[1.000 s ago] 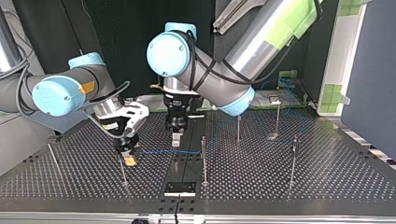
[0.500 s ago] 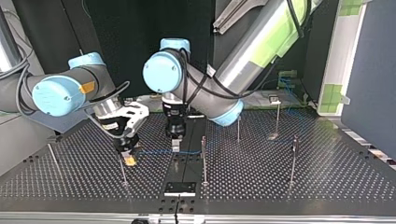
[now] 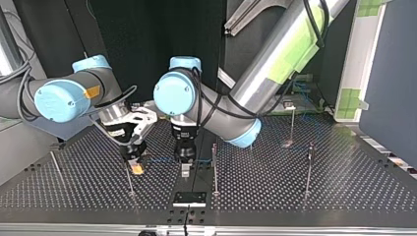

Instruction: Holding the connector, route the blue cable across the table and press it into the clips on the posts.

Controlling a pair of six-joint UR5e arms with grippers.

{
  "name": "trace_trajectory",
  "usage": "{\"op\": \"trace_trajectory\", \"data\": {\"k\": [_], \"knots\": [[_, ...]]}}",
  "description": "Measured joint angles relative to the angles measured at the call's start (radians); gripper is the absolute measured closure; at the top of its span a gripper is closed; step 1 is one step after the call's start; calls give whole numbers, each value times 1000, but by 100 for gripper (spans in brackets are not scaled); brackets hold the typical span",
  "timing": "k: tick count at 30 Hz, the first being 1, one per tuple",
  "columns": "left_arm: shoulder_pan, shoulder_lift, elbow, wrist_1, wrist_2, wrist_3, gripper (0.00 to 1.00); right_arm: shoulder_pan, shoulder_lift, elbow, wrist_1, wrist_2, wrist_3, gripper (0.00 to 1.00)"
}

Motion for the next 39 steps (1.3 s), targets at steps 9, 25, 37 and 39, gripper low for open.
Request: {"op": "trace_trajectory", "data": {"k": [9, 25, 37, 39], "knots": [[13, -56, 33, -28, 12, -1, 0, 0, 0, 0, 0, 0, 0, 100], [2, -60, 35, -66, -23, 1, 100, 2, 0, 1, 0, 0, 1, 100], [-12, -59, 34, -113, -94, -7, 96, 6, 3, 9, -1, 0, 0, 100], [-12, -59, 34, -117, -95, -10, 81, 6, 3, 9, -2, 0, 0, 100]]}}
